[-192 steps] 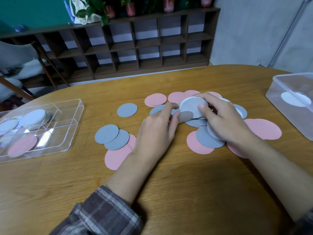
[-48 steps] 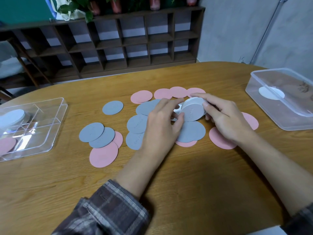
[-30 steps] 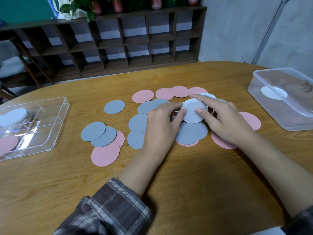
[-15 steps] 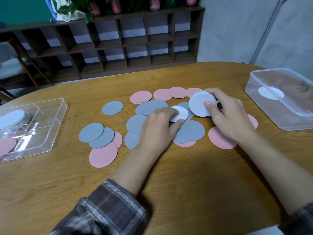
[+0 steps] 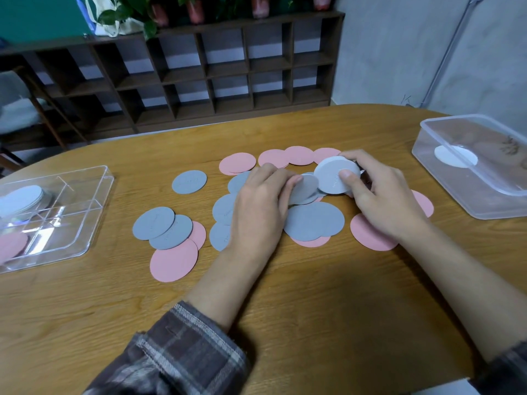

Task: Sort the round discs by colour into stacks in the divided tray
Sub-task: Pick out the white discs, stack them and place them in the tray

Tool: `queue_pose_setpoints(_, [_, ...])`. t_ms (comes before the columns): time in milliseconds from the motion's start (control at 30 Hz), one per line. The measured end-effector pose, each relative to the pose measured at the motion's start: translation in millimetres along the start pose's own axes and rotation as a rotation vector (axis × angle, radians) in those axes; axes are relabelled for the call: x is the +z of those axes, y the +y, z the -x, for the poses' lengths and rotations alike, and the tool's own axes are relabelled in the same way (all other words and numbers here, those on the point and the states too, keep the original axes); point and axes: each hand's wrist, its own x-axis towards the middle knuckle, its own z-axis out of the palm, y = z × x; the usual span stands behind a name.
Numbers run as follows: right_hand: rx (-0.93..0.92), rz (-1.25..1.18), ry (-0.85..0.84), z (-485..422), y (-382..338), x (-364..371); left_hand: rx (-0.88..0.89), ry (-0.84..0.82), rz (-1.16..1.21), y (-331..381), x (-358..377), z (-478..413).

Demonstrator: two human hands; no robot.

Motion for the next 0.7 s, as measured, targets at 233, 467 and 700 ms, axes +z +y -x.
queue_pose_setpoints(233, [0.001,-0.087,-0.082,1,-2,2,-0.086,-0.051,0.084,9,-4,0])
queue_pose_setpoints(467, [0.023,-0.179,-0.148,2,-1,6,-0.259,-0.109,0.204,14,-4,1])
queue_pose_setpoints(700, [-0.008,-0.094,-0.25,6,-8,6,-0.256,-0.1,0.191,13,-3,1])
